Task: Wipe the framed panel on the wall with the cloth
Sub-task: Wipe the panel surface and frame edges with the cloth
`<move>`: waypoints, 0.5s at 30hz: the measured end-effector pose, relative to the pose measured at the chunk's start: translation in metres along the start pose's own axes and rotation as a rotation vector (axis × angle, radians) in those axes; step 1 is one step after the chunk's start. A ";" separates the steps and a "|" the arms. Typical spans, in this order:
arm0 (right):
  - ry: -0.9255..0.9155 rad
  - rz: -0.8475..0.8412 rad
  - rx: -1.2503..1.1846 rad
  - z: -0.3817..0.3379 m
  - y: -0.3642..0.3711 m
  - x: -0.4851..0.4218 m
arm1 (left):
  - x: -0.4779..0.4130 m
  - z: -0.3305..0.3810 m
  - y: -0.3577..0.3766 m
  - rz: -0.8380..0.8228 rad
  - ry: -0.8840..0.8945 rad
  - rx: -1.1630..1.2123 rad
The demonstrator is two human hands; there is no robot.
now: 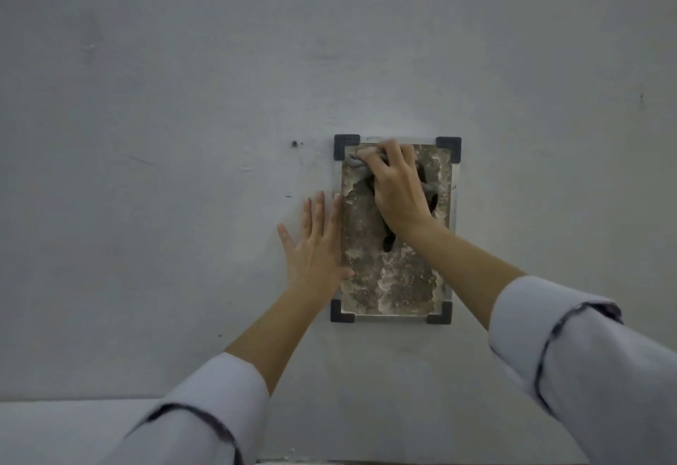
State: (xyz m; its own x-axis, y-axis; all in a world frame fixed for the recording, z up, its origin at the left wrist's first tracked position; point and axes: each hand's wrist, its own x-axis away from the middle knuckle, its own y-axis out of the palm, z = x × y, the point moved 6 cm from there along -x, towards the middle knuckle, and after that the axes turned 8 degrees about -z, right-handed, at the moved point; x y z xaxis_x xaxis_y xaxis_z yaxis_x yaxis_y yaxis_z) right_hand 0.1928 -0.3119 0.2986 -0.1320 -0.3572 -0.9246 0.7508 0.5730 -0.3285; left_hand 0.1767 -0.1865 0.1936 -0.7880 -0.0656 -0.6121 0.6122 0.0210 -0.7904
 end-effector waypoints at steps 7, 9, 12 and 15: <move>-0.387 -0.297 0.104 -0.028 0.039 0.091 | -0.006 -0.010 0.008 0.050 -0.091 0.027; -0.470 -0.320 0.087 -0.030 0.033 0.093 | -0.009 -0.007 0.008 0.044 -0.097 0.026; -0.349 -0.139 0.056 -0.019 0.009 0.051 | -0.011 -0.002 0.003 0.002 -0.104 0.017; -0.196 0.047 0.067 -0.004 -0.017 -0.009 | -0.008 0.004 -0.003 -0.061 -0.098 -0.006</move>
State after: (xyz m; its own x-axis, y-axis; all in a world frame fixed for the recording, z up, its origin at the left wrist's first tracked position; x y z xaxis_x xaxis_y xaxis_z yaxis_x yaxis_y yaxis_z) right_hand 0.1789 -0.3155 0.3117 0.0279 -0.4715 -0.8814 0.7955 0.5444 -0.2660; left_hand 0.1817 -0.1905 0.2007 -0.8137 -0.1643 -0.5575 0.5624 0.0199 -0.8267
